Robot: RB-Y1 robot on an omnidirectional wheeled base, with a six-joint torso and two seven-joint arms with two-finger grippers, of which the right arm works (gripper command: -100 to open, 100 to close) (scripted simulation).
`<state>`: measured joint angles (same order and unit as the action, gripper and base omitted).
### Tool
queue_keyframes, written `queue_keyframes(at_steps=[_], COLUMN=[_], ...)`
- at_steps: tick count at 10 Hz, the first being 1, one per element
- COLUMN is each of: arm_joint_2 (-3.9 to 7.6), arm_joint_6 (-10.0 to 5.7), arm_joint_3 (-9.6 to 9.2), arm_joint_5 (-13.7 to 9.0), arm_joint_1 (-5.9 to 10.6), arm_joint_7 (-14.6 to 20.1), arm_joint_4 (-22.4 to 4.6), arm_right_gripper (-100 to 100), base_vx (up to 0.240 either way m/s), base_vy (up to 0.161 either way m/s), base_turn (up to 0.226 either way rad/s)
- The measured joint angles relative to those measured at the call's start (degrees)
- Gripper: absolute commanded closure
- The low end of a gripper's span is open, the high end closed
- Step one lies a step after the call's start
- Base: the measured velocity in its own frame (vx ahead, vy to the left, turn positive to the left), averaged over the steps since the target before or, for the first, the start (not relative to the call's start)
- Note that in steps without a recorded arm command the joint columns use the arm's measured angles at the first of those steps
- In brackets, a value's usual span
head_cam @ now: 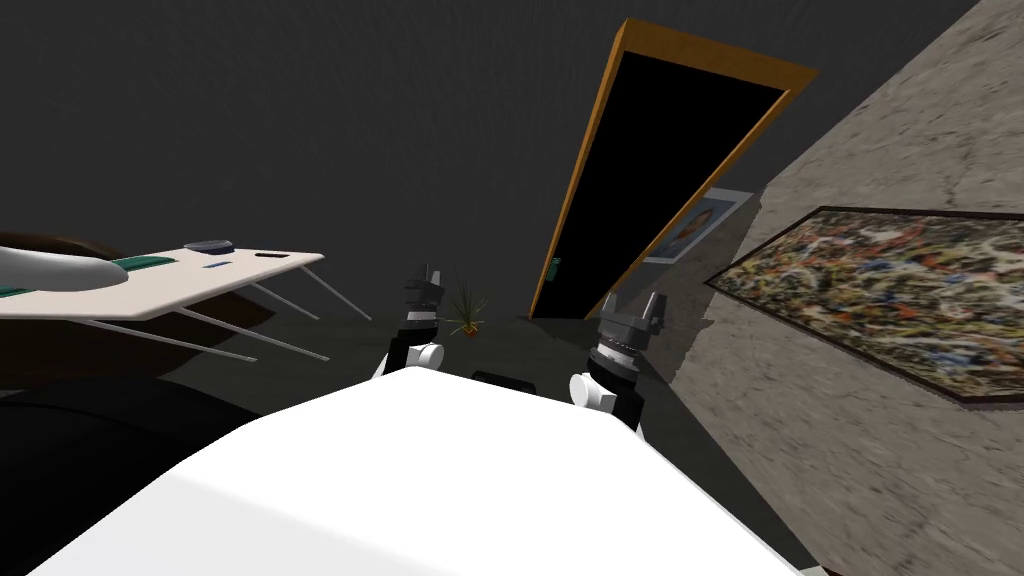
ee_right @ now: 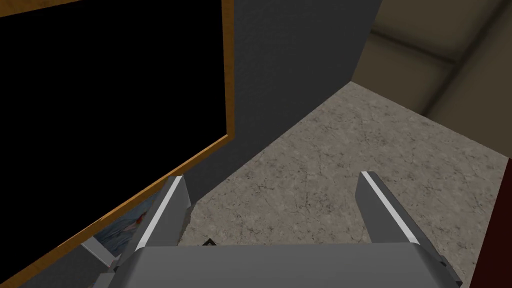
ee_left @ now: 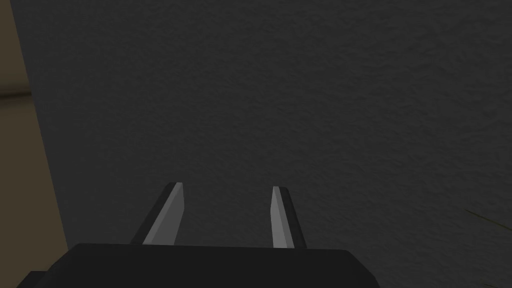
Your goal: Pull the door open
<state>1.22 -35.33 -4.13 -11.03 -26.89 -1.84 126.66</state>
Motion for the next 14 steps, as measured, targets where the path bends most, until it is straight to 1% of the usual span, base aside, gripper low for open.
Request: queue_keyframes(at_steps=[1,3,4,5,7,8,9,10,12,13,14], arm_joint_2=[0.55,1.84,2.41,3.02,4.5,5.29,5.87,6.73,8.46,8.71,9.28], arm_joint_6=[-0.1,0.45,0.82,1.04,1.41,1.31,1.14,0.96,1.61,1.68,1.78], arm_joint_3=[-0.32,-0.51,-0.58,-0.92,-1.34,-1.6,-2.22,-2.64,-2.93,-3.08,-3.19], arm_joint_5=[-0.86,-3.01,-4.1,-5.2,-7.67,-8.91,-10.02,-11.3,-14.22,-14.81,-15.81], arm_joint_1=[0.16,1.07,1.88,2.19,2.9,3.51,3.72,3.85,4.62,5.33,5.94], arm_joint_7=[1.04,3.44,4.62,5.87,8.71,10.23,11.64,13.22,16.53,17.38,18.39], arm_joint_4=[-0.88,-2.51,-3.63,-4.53,-6.46,-8.07,-9.29,-10.46,-12.37,-13.49,-14.59], arm_right_gripper=[-100,-100,-100,-100,-100,-100,-100,-100,-100,-100,-100], base_vx=[0.082,0.086,0.086,0.079,0.09,0.101,0.101,0.1,0.069,0.047,0.059], base_vy=[-0.036,-0.036,-0.036,-0.043,-0.038,-0.056,-0.051,-0.047,-0.058,-0.034,-0.038], base_turn=[0.088,0.079,0.085,0.095,0.102,0.102,0.102,0.084,0.079,0.068,0.117])
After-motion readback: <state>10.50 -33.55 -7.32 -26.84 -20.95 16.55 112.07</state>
